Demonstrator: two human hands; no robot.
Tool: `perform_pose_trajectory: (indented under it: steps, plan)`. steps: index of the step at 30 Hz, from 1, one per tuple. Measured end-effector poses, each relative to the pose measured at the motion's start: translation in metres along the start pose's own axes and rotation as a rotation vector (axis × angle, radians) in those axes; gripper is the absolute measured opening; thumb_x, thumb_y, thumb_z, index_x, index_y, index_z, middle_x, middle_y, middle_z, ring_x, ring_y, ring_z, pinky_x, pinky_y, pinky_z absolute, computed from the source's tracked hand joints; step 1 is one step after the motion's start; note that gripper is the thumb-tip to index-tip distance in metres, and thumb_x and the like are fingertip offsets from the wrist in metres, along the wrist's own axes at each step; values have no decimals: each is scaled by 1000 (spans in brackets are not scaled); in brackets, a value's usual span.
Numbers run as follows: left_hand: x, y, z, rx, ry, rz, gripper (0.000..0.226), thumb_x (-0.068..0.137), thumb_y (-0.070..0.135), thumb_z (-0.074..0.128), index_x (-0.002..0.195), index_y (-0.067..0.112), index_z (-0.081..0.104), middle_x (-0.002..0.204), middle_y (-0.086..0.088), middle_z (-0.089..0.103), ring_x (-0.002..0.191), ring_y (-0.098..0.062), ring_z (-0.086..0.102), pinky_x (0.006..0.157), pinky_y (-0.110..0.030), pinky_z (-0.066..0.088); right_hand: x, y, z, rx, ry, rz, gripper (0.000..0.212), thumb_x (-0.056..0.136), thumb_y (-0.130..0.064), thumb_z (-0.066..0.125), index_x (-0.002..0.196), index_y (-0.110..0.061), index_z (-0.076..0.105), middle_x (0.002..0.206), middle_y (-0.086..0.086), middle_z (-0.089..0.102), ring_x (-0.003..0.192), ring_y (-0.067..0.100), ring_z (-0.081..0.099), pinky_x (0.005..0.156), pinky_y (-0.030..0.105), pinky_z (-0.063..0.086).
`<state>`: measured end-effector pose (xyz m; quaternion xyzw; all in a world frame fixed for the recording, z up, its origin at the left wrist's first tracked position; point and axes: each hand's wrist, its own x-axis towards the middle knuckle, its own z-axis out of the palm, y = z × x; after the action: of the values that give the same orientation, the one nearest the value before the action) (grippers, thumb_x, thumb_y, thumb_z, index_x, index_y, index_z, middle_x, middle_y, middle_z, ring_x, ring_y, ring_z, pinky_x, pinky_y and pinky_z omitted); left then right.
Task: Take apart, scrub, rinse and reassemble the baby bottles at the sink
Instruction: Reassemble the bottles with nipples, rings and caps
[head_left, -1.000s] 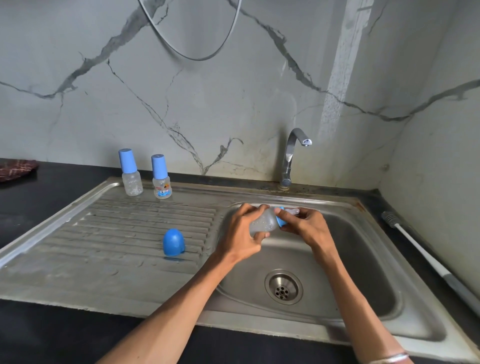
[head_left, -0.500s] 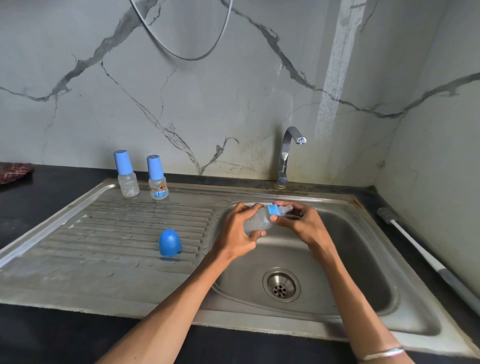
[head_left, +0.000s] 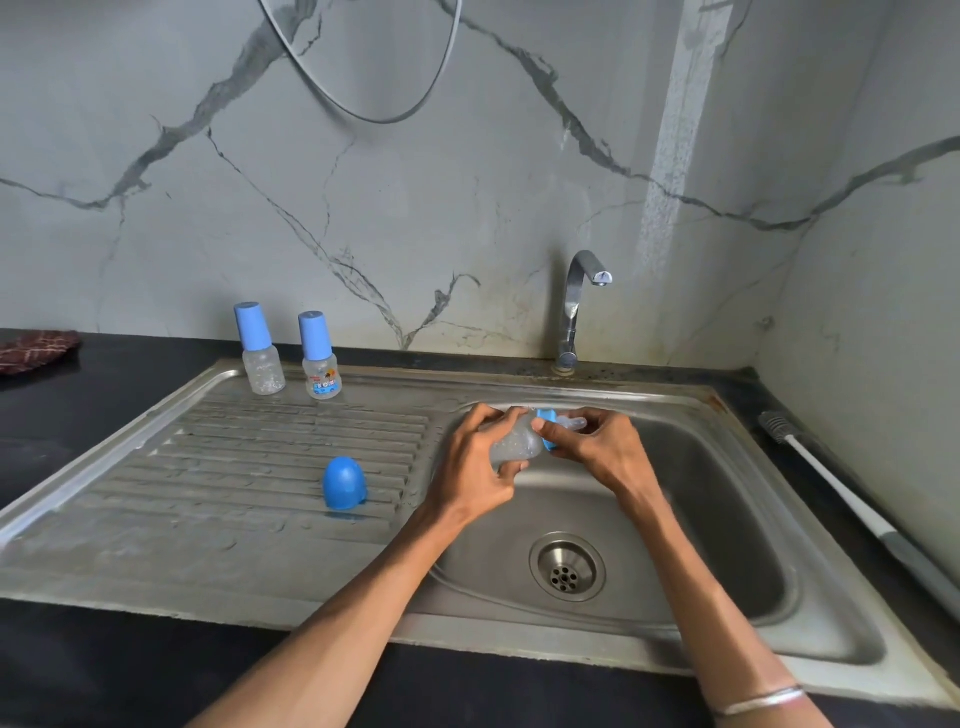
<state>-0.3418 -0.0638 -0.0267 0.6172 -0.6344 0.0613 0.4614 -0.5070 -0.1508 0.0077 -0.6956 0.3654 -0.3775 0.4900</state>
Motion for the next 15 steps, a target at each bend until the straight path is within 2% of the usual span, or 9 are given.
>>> perform_pose_trajectory:
  steps: [3, 5, 8, 12, 15]
  plan:
    - [5, 2, 1, -21, 54, -77, 57, 70, 20, 83, 124, 19, 66, 99, 2, 56, 89, -14, 58, 84, -32, 51, 1, 0, -1, -32, -68, -40, 48, 72, -40, 87, 110, -17, 69, 101, 3, 75, 91, 17, 73, 87, 44, 60]
    - [6, 2, 1, -43, 62, -74, 57, 69, 20, 83, 123, 17, 67, 97, 1, 57, 87, -14, 58, 83, -30, 51, 3, 2, 0, -47, -55, -74, 53, 71, -44, 86, 117, -24, 68, 107, -1, 73, 96, 16, 72, 87, 42, 60]
    - [4, -1, -1, -44, 64, -49, 59, 69, 19, 84, 125, 15, 66, 100, 1, 58, 90, -15, 58, 84, -24, 50, 4, 3, 1, -103, 5, -120, 38, 75, -34, 85, 111, -23, 74, 98, -6, 76, 93, 7, 71, 87, 30, 57]
    - [3, -3, -2, -44, 77, -40, 59, 69, 12, 85, 125, 12, 66, 102, 0, 57, 91, -10, 55, 84, -7, 41, -1, 2, 2, -94, 23, -116, 31, 74, -35, 86, 101, -22, 77, 87, -10, 77, 85, 2, 72, 73, 14, 50]
    - [2, -3, -5, -46, 76, -45, 58, 70, 13, 84, 125, 13, 66, 101, 0, 56, 90, -10, 55, 83, -8, 42, -3, 0, 5, -71, 27, -95, 26, 76, -36, 85, 95, -20, 78, 82, -7, 77, 80, 1, 72, 67, 9, 48]
